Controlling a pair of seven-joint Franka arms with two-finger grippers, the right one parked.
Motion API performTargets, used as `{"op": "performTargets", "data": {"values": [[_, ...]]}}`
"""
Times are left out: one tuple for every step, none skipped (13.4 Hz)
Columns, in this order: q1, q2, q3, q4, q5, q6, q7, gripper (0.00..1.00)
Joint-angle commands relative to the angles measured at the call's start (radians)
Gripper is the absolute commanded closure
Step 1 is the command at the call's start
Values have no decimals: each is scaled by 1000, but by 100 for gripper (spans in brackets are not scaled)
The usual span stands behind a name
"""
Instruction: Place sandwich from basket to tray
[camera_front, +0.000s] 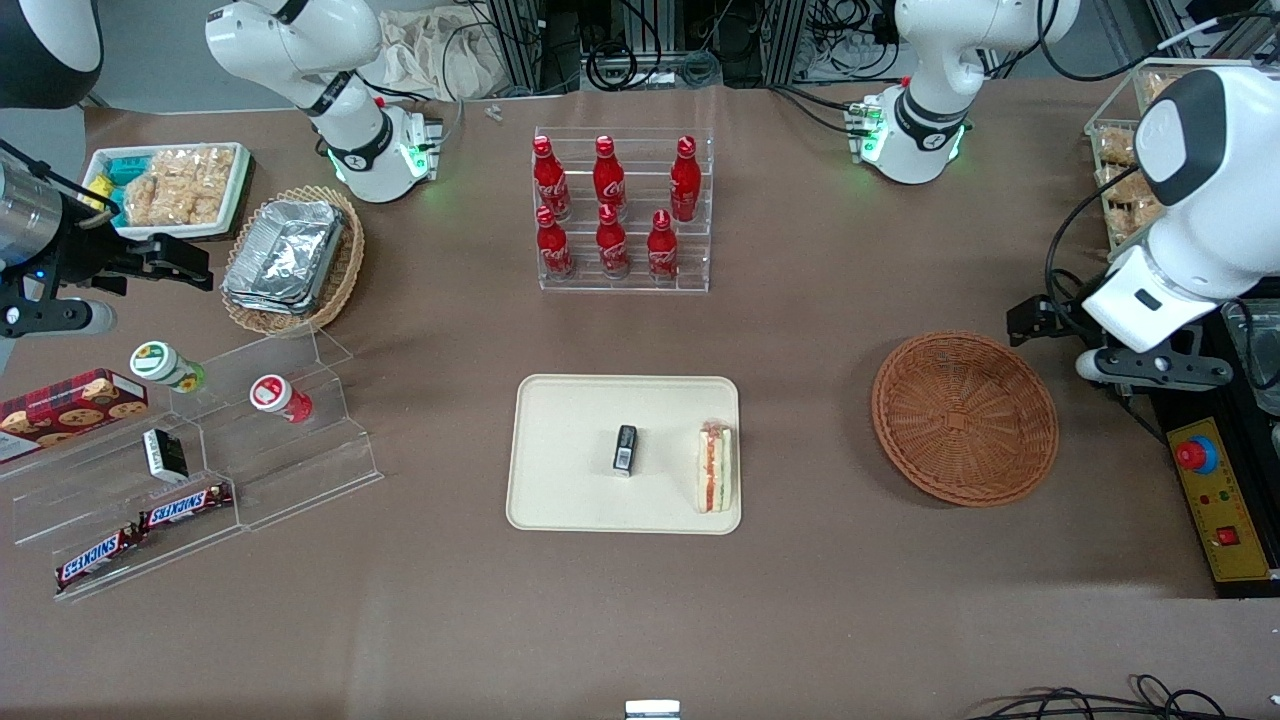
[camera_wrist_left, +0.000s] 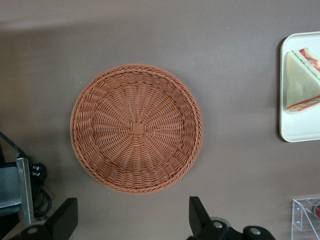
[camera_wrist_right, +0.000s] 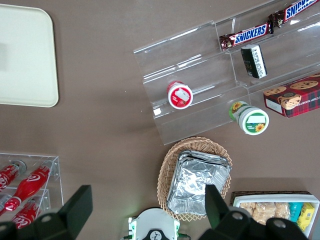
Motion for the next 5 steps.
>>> {"op": "performTargets", "data": {"values": [[-10, 58, 1, 136, 30, -108, -23, 0], [-9, 82, 1, 197, 32, -160, -20, 0], [-9, 108, 2, 248, 41, -194, -15, 0], [-9, 131, 1, 288, 66, -215, -14, 0], [-9, 139, 1, 297, 70, -228, -10, 0]]}}
